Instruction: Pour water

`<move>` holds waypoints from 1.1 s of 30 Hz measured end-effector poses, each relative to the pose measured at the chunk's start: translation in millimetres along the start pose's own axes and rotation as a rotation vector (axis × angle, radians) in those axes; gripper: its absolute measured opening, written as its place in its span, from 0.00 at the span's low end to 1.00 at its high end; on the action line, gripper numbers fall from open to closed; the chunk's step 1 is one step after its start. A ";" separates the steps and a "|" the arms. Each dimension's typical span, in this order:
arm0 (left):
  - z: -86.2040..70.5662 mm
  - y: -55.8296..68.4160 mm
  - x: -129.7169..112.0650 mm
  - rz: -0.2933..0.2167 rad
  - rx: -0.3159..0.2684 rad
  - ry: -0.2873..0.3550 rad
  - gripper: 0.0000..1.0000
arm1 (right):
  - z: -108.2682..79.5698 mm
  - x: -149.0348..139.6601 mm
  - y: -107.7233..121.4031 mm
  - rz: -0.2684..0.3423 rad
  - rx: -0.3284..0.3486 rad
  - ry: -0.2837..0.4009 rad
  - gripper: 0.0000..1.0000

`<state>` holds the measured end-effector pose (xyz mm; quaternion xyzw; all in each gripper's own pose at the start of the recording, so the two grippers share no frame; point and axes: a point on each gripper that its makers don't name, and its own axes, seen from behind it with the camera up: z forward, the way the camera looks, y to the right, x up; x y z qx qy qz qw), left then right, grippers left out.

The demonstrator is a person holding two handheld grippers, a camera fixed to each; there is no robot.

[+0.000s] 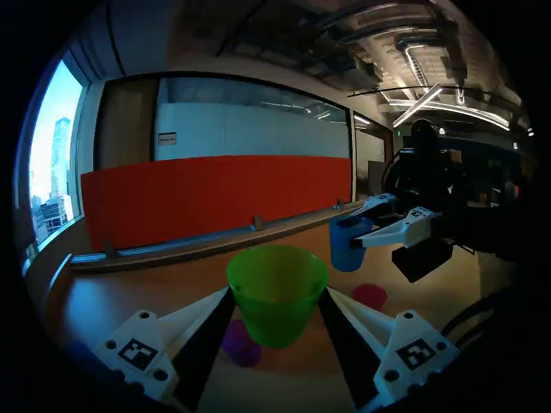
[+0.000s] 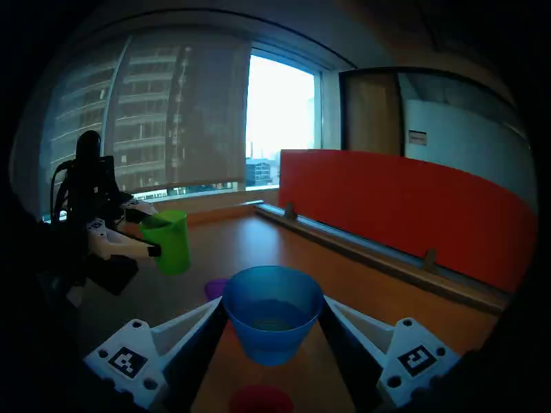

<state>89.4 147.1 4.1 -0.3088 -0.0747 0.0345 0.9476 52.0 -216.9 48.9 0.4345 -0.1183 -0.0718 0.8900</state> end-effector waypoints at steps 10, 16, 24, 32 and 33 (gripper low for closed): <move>2.0 4.1 -0.4 -0.002 -0.008 0.011 0.84 | -0.3 7.1 -1.6 -0.002 0.008 0.012 0.91; 2.9 5.5 0.6 -0.006 -0.011 0.022 0.84 | -0.7 7.5 -2.9 -0.009 0.010 0.015 0.91; 5.3 7.4 -0.8 -0.014 -0.016 0.027 0.84 | -2.0 11.7 -4.3 -0.008 0.011 0.024 0.91; 7.5 12.5 -6.0 -0.011 -0.031 0.013 0.84 | -5.0 13.6 -4.3 -0.023 0.011 0.023 0.91; 7.8 13.3 -6.8 -0.011 -0.034 0.011 0.84 | -5.5 13.8 -4.5 -0.025 0.011 0.023 0.91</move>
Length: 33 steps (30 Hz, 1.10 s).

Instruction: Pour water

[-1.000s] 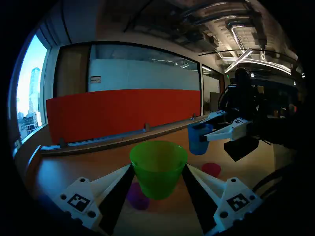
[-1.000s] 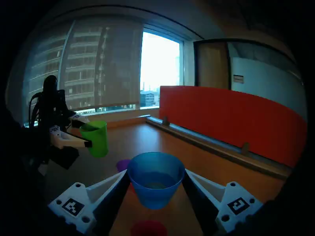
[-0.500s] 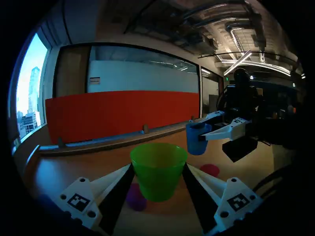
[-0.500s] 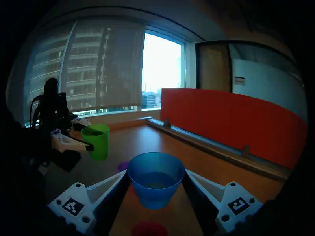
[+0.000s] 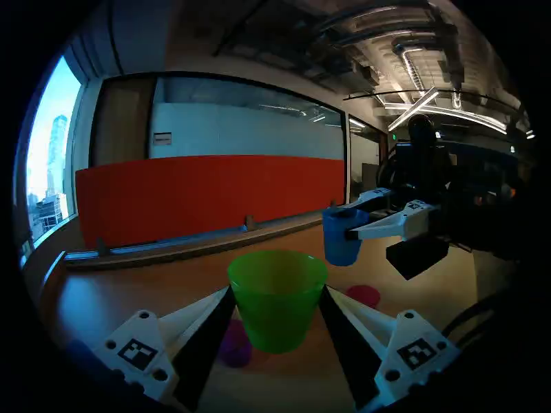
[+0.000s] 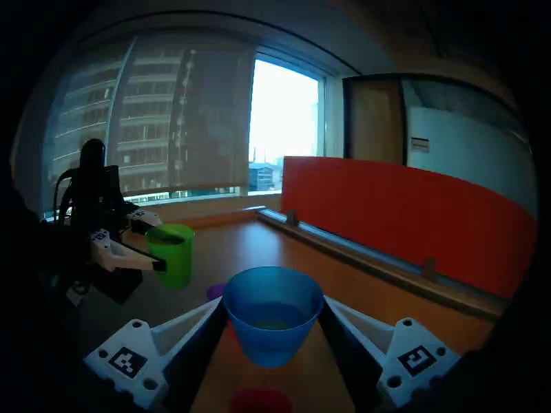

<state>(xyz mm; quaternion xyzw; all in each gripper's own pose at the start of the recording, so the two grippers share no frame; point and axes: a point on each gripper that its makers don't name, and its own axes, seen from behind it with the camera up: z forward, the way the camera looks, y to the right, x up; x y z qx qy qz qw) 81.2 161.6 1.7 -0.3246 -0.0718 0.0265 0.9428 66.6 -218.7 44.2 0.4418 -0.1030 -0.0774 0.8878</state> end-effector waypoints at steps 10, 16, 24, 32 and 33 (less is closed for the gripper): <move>1.8 8.1 -7.6 0.008 -0.023 -0.021 0.84 | -2.0 4.8 -2.6 -0.040 0.007 0.001 0.91; 2.9 11.0 -13.2 0.014 -0.034 -0.029 0.84 | -3.2 8.6 -4.0 -0.085 0.011 0.007 0.91; 6.2 17.3 -18.3 0.023 -0.058 -0.036 0.84 | -5.5 13.4 -10.8 -0.145 0.026 0.011 0.91; 5.8 23.4 -20.6 0.030 -0.082 -0.036 0.84 | -7.0 19.5 -12.2 -0.177 0.035 0.022 0.91; 5.6 24.1 -20.9 0.032 -0.085 -0.037 0.84 | -7.2 20.1 -12.1 -0.180 0.036 0.022 0.91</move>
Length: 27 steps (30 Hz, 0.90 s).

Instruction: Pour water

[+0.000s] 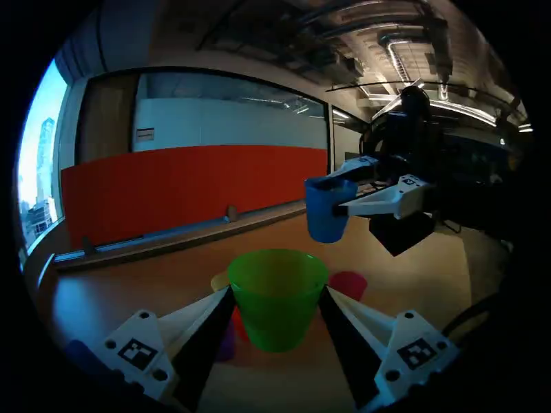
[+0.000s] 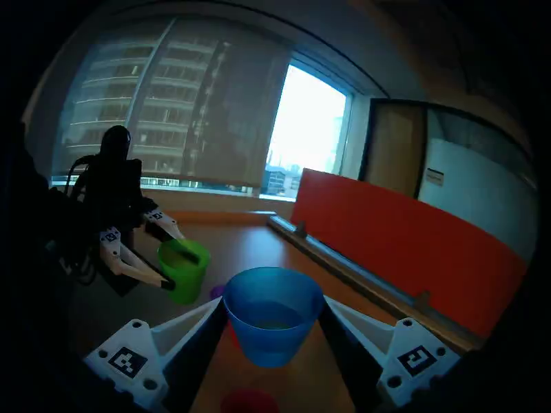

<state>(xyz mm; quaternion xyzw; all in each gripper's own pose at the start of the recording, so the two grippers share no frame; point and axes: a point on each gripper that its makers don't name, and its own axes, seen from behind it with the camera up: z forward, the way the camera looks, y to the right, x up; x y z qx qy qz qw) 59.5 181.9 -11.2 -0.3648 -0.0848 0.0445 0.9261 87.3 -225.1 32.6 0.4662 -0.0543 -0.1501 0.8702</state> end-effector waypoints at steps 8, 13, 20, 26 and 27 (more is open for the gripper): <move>0.1 7.7 -2.1 0.008 -0.028 -0.001 0.84 | -1.0 7.7 0.0 -0.046 0.010 0.006 0.91; 1.3 12.9 -6.3 0.013 -0.048 -0.007 0.84 | -0.1 9.1 -1.5 -0.085 0.015 0.000 0.91; 2.6 17.9 -11.5 0.022 -0.070 -0.009 0.84 | 0.9 15.9 -3.7 -0.118 0.021 0.008 0.91; 3.0 21.9 -15.9 0.022 -0.090 -0.011 0.84 | 1.6 23.8 -5.7 -0.144 0.030 0.018 0.91; 2.9 22.5 -16.2 0.023 -0.093 -0.010 0.84 | 1.7 24.8 -5.9 -0.149 0.032 0.019 0.91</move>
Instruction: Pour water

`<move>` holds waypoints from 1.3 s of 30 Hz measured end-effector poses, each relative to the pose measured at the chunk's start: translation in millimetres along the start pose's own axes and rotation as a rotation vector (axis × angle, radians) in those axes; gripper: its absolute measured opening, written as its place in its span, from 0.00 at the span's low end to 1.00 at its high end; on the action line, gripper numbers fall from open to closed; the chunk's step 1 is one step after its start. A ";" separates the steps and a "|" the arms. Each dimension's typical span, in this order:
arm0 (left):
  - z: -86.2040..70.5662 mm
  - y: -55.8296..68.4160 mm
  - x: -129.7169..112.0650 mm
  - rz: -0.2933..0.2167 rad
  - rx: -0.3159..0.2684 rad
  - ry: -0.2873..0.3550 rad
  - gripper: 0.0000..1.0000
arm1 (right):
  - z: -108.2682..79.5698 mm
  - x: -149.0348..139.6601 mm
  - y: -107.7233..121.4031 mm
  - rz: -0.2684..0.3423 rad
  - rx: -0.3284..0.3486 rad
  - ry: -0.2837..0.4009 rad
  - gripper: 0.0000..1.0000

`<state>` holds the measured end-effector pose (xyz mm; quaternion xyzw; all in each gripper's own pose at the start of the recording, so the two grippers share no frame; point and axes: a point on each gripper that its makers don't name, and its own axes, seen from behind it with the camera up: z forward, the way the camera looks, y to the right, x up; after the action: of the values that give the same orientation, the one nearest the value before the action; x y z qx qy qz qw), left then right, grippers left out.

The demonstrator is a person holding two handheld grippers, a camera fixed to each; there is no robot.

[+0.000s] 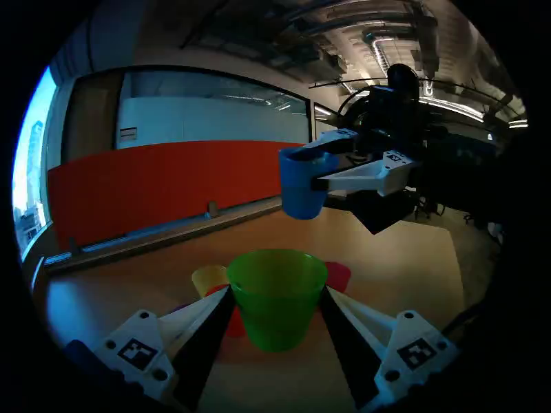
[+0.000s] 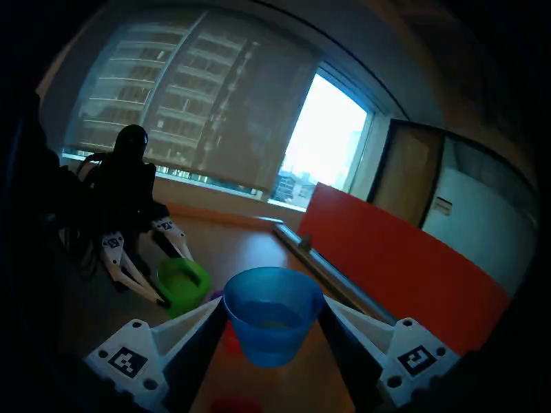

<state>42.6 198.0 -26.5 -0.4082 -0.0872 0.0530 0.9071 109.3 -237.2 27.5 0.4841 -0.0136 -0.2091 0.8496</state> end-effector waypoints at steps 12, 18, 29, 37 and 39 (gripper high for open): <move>0.6 5.1 -3.7 -0.001 -0.035 0.006 0.84 | 4.3 10.9 0.9 -0.059 0.013 0.000 0.91; 1.1 8.8 -5.8 0.006 -0.053 0.007 0.84 | 7.9 18.6 -3.1 -0.097 0.024 0.004 0.91; 2.3 14.1 -4.5 0.011 -0.073 0.022 0.84 | 12.8 29.8 -7.8 -0.153 0.040 0.018 0.91; 4.3 17.8 -4.4 0.010 -0.085 0.030 0.84 | 16.7 31.9 -11.8 -0.203 0.052 0.010 0.91; 4.6 19.1 -3.5 0.011 -0.090 0.034 0.84 | 17.9 31.8 -12.1 -0.214 0.054 0.007 0.91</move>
<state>37.8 213.4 -38.2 -0.4499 -0.0719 0.0470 0.8889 130.1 -268.9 21.3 0.5061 0.0358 -0.2966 0.8091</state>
